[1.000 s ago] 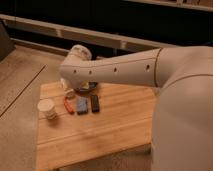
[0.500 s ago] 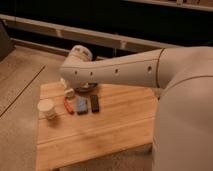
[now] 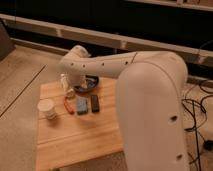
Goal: Wipe the white sponge on the table
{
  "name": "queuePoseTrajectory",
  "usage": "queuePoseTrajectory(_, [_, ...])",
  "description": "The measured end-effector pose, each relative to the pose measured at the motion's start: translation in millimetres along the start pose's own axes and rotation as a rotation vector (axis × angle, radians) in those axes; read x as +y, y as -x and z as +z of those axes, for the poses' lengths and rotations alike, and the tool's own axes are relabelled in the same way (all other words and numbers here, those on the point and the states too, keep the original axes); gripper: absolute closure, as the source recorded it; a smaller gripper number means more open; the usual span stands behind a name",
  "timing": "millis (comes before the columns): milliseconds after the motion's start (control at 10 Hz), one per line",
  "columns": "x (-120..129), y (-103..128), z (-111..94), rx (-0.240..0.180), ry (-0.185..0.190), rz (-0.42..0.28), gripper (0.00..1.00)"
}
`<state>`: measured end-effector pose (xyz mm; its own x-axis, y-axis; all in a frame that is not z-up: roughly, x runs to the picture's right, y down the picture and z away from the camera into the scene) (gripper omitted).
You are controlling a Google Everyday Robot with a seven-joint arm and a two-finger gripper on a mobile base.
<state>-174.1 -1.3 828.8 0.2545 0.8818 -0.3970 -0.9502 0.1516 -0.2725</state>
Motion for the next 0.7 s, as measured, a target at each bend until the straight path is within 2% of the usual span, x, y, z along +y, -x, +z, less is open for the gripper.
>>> queuePoseTrajectory(100, [11, 1, 26, 0.046, 0.036, 0.012, 0.35])
queuePoseTrajectory(200, [9, -3, 40, 0.078, 0.048, 0.036, 0.35])
queuePoseTrajectory(300, [6, -11, 57, 0.129, 0.058, 0.073, 0.35])
queuePoseTrajectory(400, [2, -14, 63, 0.148, 0.061, 0.091, 0.35])
queuePoseTrajectory(700, [4, -14, 63, 0.149, 0.062, 0.089, 0.35])
